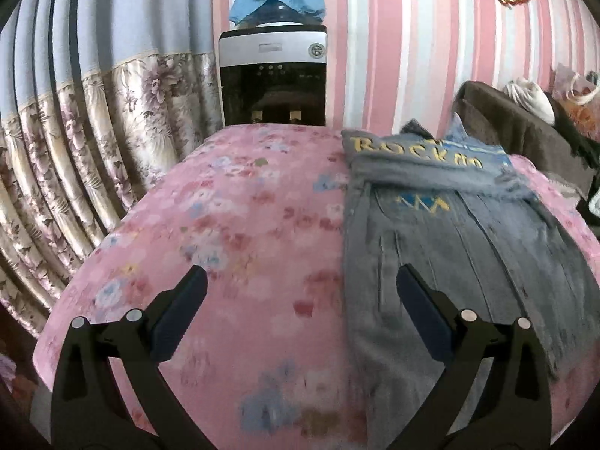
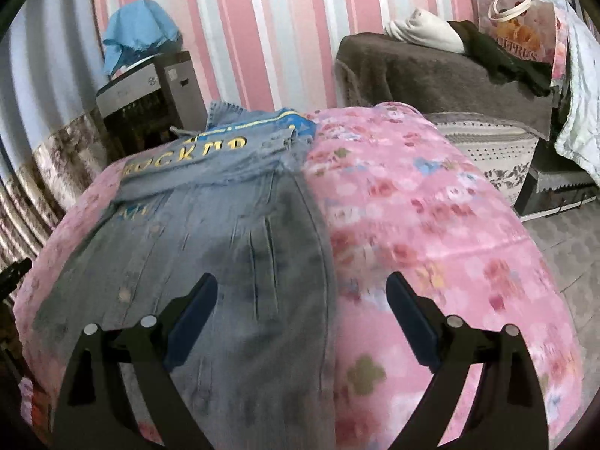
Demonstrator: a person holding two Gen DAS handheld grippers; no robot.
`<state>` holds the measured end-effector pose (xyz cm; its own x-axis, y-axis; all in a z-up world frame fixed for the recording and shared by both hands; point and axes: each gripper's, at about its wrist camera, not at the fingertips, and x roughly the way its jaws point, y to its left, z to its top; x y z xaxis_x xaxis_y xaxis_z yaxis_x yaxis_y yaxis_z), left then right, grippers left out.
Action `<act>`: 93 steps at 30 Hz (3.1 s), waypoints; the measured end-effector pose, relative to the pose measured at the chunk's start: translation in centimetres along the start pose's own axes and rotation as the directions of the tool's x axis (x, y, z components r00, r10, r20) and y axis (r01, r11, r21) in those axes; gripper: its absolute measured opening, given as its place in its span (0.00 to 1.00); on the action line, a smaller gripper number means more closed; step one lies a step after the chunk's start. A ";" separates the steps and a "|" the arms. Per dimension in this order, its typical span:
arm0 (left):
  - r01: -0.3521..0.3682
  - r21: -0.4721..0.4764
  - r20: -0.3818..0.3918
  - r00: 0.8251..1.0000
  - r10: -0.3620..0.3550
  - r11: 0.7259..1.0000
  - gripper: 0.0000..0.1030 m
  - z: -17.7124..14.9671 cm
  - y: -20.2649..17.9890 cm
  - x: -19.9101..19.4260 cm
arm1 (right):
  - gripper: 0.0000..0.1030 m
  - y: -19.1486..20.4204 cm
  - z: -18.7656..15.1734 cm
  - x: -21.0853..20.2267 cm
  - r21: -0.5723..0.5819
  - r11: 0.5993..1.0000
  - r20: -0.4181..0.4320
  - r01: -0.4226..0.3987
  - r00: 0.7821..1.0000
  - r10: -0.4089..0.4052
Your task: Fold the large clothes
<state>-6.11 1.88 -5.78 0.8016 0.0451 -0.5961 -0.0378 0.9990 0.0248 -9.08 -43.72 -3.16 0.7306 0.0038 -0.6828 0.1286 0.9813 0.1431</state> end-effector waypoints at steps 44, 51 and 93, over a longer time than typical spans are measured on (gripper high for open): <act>0.198 0.076 -0.102 0.976 -0.190 0.977 0.11 -0.5 -4.9 -2.3 | 0.09 2.0 -3.8 -5.3 -0.048 0.992 0.051 -0.119 0.991 0.121; 0.192 0.078 -0.048 0.981 -0.189 0.978 0.11 1.9 -5.2 -2.5 | 0.08 2.6 -0.9 -6.6 -0.090 0.990 0.143 -0.113 0.982 0.125; -0.085 0.108 0.089 0.993 0.075 0.991 0.73 29.8 -10.8 25.5 | 0.61 2.9 29.0 20.6 -0.016 1.000 0.123 0.019 0.992 -0.016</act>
<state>32.53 -7.66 2.65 0.8465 0.1204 -0.5185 -0.0413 0.9860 0.1616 25.79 -46.40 3.93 0.8053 -0.0359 -0.5918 0.1311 0.9843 0.1186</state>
